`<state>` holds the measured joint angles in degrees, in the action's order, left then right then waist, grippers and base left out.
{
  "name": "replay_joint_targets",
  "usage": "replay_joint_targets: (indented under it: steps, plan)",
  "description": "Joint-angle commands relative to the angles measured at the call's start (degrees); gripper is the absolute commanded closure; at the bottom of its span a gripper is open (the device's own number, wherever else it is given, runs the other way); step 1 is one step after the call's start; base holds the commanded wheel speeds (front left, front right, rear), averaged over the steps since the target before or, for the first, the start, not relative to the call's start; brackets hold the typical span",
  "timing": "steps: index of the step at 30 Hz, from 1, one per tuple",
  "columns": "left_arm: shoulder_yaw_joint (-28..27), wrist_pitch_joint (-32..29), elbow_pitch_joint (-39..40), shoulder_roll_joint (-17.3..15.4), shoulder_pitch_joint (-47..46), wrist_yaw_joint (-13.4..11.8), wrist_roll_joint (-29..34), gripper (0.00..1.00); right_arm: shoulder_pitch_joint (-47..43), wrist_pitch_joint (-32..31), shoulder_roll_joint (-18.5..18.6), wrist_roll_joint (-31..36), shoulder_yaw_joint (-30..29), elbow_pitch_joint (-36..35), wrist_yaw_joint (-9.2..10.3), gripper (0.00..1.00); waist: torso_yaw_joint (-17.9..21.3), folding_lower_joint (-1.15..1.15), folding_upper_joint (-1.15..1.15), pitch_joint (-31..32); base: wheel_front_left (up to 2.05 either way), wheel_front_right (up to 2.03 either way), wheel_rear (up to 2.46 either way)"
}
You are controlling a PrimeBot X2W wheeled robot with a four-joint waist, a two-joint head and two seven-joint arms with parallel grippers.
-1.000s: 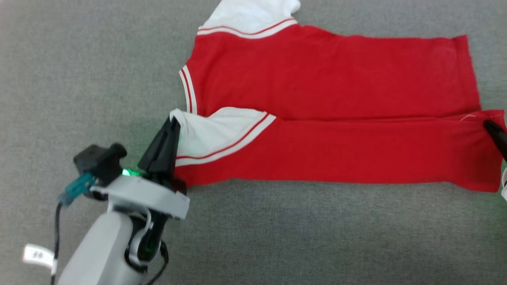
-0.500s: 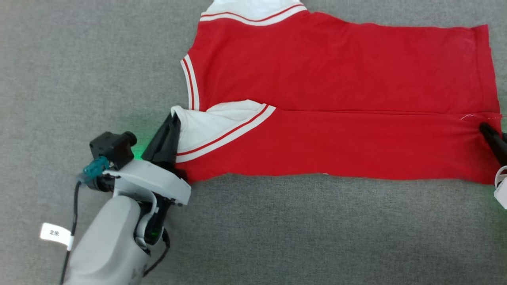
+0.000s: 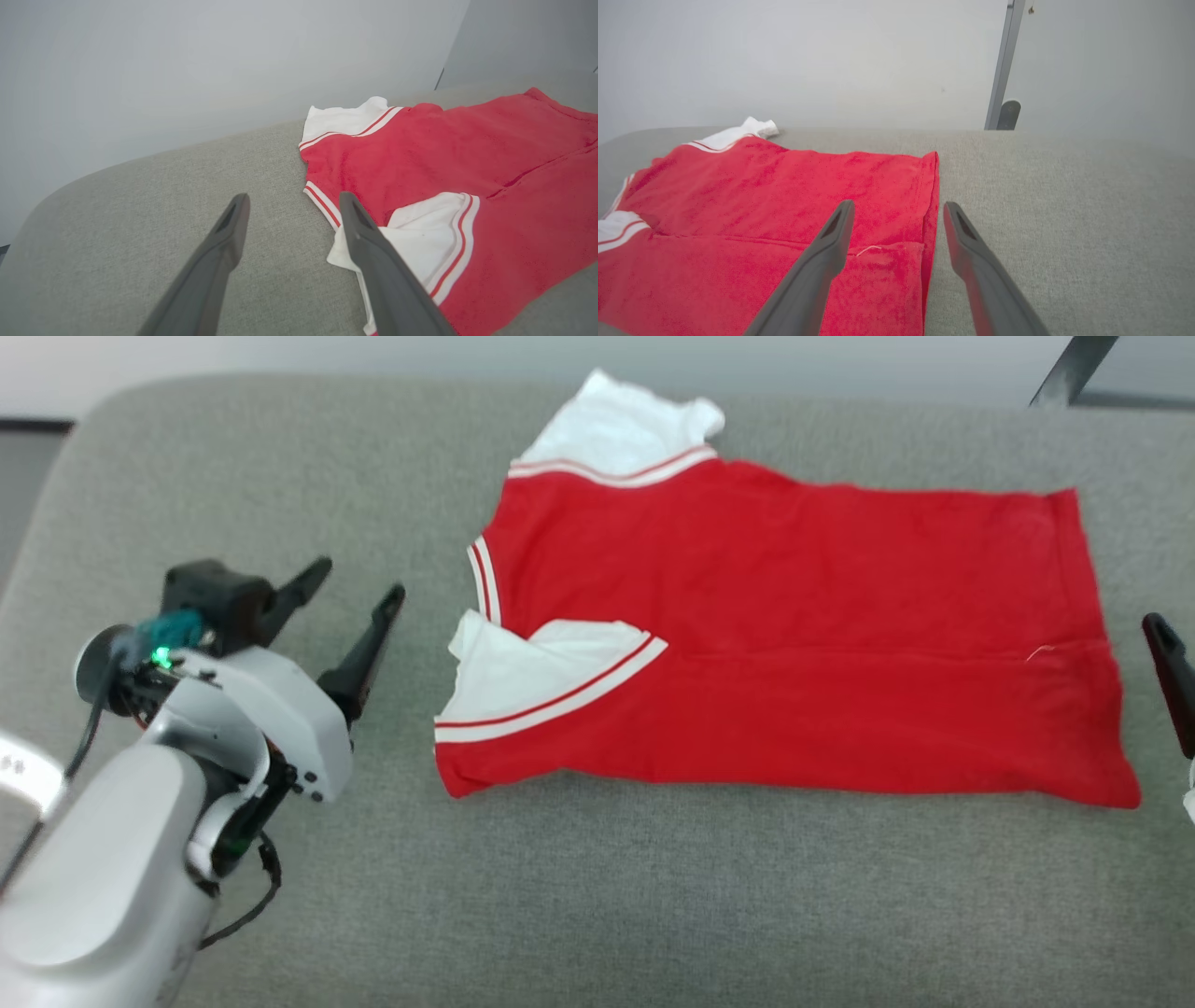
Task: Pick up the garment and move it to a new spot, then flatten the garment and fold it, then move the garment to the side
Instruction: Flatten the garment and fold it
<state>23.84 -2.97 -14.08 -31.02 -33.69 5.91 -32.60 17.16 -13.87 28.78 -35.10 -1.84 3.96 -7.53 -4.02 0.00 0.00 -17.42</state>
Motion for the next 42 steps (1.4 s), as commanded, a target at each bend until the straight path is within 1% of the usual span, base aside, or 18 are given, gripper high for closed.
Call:
replay_joint_targets:
  steps: [1, 4, 8, 10, 12, 16, 21, 27, 32, 35, 36, 37, 38, 39, 42]
  plan:
    - [1.24, -7.05, 2.27, -1.81, -0.32, 0.56, -2.13, 0.00, -1.37, 1.08, -0.78, 0.36, -1.18, -0.91, 0.07, 0.00, 0.01, 0.00, 0.00, 4.16, 0.00, 0.00, 0.00]
    - [3.22, -20.14, 4.85, -3.77, -1.34, 0.78, -6.52, 0.00, -2.67, 1.62, -1.64, 0.37, -2.21, -2.07, 0.07, 0.00, -0.03, 0.00, 0.00, 5.27, 0.00, 0.00, 0.00]
    - [5.96, -37.57, 6.55, -4.65, -1.45, 0.82, -14.35, 0.00, -3.67, 1.06, -2.37, 0.73, -2.20, -3.35, 0.07, 0.00, 0.32, 0.00, 0.00, 5.47, 0.00, 0.00, 0.00]
    - [6.58, -43.73, 6.52, -4.73, -1.88, 0.08, -17.59, 0.00, -3.79, 0.84, -2.66, 0.69, -2.00, -3.68, 0.07, 0.00, 0.67, 0.00, 0.00, 5.18, 0.00, 0.00, 0.00]
    - [6.60, -47.18, 6.03, -4.46, -2.63, -0.84, -19.57, 0.00, -3.48, 0.62, -2.81, 0.53, -1.75, -3.93, 0.07, 0.00, 1.16, 0.00, 0.00, 4.80, 0.00, 0.00, 0.00]
    - [7.03, -48.75, 4.88, -3.62, -3.52, -1.70, -20.04, 0.00, -2.70, 0.33, -2.76, 0.30, -1.38, -4.09, 0.07, 0.00, 2.07, 0.00, 0.00, 3.99, 0.00, 0.00, 0.00]
    - [7.13, -47.43, 0.76, -2.04, -4.97, -2.08, -19.33, 0.00, -1.74, -0.09, -2.63, 0.08, -1.18, -4.49, 0.07, 0.00, 3.75, 0.00, 0.00, 2.29, 0.00, 0.00, 0.00]
    - [7.62, -44.80, -5.68, -0.79, -5.14, -1.44, -18.62, 0.00, -1.29, -0.66, -2.89, 0.52, -1.02, -5.09, 0.07, 0.00, 5.65, 0.00, 0.00, 0.85, 0.00, 0.00, 0.00]
    - [8.14, -45.30, -9.38, 1.36, -4.34, -0.03, -21.60, 0.00, -1.51, -1.10, -3.10, 0.06, -1.46, -4.79, 0.07, 0.00, 6.30, 0.00, 0.00, 0.79, 0.00, 0.00, 0.00]
    - [8.89, -45.63, -10.56, 1.97, -4.11, 0.49, -22.54, 0.00, -2.15, -2.03, -2.98, -0.30, -1.15, -4.40, 0.07, 0.00, 6.48, 0.00, 0.00, 1.09, 0.00, 0.00, 0.00]
    - [9.09, -45.69, -10.89, 2.24, -3.93, 0.72, -22.90, 0.08, -2.36, -2.72, -2.78, -0.44, -0.82, -4.25, 0.07, 0.00, 6.54, 0.00, 0.00, 1.24, 0.00, 0.00, 0.00]
    - [9.30, -45.68, -11.20, 2.43, -3.78, 0.88, -23.18, 0.32, -2.63, -3.74, -2.45, -0.68, -0.31, -4.02, 0.07, 0.00, 6.59, 0.00, 0.00, 1.46, 0.00, 0.00, 0.00]
    - [9.47, -45.48, -11.41, 2.55, -3.70, 0.94, -23.30, 0.69, -2.92, -5.16, -2.04, -0.93, 0.34, -3.85, 0.07, 0.00, 6.63, 0.00, 0.00, 1.63, 0.00, 0.00, 0.00]
    - [9.49, -45.25, -11.70, 2.64, -3.65, 1.05, -23.44, 1.00, -3.00, -6.64, -1.36, -1.08, 1.33, -3.92, 0.07, 0.00, 6.67, 0.00, 0.00, 1.76, 0.00, 0.00, 0.00]
    - [9.80, -44.75, -12.27, 2.67, -3.48, 1.24, -23.83, 1.00, -3.44, -12.26, 1.07, -1.24, 4.17, -3.73, 0.07, 0.00, 6.77, 0.00, 0.00, 2.05, 0.00, 0.00, 0.00]
